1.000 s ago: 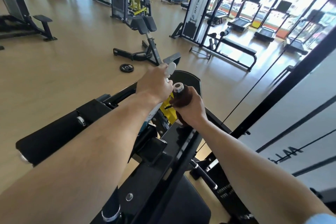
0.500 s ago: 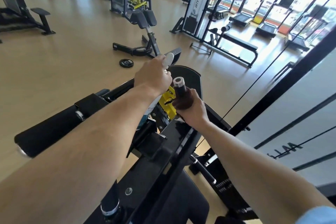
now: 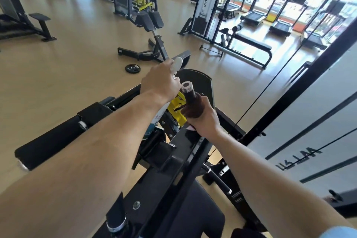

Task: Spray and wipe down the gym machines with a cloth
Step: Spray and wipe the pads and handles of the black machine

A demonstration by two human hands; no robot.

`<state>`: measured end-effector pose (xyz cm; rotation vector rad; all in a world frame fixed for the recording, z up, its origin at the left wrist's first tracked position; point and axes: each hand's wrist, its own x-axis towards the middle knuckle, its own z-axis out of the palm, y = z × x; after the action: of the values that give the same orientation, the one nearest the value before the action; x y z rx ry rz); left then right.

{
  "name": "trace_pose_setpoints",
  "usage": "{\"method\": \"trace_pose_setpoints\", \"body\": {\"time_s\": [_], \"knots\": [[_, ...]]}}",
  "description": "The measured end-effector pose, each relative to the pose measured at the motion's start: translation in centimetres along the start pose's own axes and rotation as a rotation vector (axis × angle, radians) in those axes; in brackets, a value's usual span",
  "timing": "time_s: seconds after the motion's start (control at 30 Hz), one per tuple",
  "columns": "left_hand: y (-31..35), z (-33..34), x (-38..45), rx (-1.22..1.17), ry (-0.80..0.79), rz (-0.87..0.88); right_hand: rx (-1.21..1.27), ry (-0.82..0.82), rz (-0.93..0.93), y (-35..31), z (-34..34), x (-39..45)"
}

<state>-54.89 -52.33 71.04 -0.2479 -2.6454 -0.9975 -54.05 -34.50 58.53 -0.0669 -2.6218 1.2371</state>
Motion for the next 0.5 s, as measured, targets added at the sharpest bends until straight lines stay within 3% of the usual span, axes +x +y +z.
{"method": "trace_pose_setpoints", "body": {"time_s": [0.13, 0.33, 0.5], "knots": [[0.0, 0.0, 0.0, 0.009, -0.003, 0.028, -0.037, 0.042, 0.010, -2.3, -0.2, 0.4], [0.1, -0.2, 0.2, -0.034, -0.006, -0.060, 0.004, 0.119, -0.154, -8.3, -1.1, 2.8], [0.0, -0.1, -0.1, 0.003, 0.009, -0.042, -0.006, 0.075, -0.052, -3.3, -0.5, 0.6]]}}
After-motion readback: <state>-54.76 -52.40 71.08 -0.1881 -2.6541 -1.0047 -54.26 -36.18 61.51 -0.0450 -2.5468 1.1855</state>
